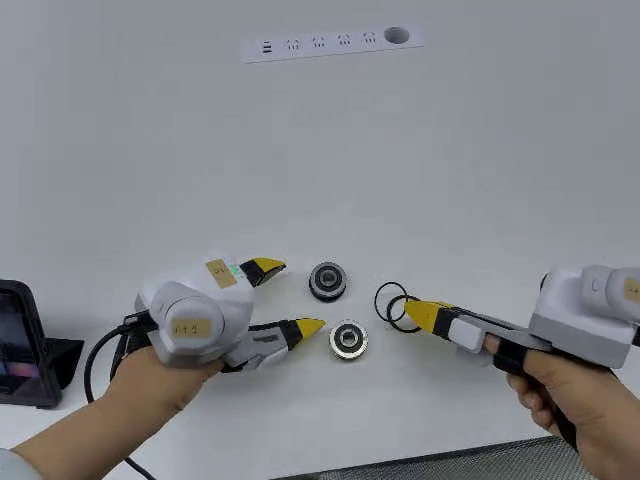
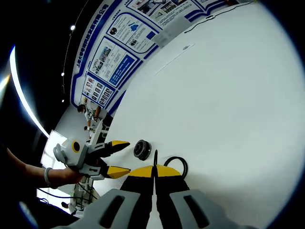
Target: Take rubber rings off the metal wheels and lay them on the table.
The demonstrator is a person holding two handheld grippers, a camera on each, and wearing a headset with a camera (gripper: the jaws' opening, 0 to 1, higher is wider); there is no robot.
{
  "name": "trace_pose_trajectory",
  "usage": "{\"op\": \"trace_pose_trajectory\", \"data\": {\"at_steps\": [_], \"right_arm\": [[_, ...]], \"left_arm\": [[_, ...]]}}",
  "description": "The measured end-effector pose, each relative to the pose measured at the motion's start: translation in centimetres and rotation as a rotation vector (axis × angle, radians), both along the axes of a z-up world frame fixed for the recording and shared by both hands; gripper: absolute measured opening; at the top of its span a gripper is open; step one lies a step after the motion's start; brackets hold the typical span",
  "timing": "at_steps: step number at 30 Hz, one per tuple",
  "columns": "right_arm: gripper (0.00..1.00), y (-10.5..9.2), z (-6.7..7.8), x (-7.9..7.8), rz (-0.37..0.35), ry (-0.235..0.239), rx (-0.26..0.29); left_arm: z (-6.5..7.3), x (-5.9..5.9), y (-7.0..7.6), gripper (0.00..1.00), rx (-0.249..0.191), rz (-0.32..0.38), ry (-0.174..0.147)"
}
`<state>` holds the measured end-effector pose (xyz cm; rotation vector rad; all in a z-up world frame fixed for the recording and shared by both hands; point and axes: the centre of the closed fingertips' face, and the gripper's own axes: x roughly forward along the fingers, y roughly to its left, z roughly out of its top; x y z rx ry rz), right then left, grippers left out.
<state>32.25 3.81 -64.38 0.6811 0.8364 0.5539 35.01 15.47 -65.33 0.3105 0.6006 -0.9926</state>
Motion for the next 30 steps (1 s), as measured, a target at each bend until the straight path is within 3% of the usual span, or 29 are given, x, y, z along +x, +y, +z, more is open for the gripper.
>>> {"op": "trace_pose_trajectory", "data": {"at_steps": [5, 9, 15, 20, 30], "right_arm": [[0.02, -0.6, -0.8, -0.3, 0.003, 0.015, -0.046], [0.13, -0.9, -1.3, -0.5, 0.024, 0.012, -0.098], [0.19, -1.4, -1.4, -0.4, 0.065, -0.036, -0.187], [0.18, -1.1, -1.1, 0.1, 0.061, -0.04, -0.173], [0.18, 1.6, -0.4, 1.9, 0.092, -0.061, -0.12]], "left_arm": [[0.0, -0.1, 0.2, 0.49, 0.004, 0.001, 0.002], [0.0, -0.2, 0.3, 0.49, 0.005, 0.001, 0.003], [-0.1, -0.2, 0.3, 0.48, 0.012, -0.003, 0.004], [0.2, 0.0, -0.1, 0.44, 0.001, -0.003, -0.001], [0.9, 0.9, -1.2, 0.32, -0.019, -0.008, -0.004]]}}
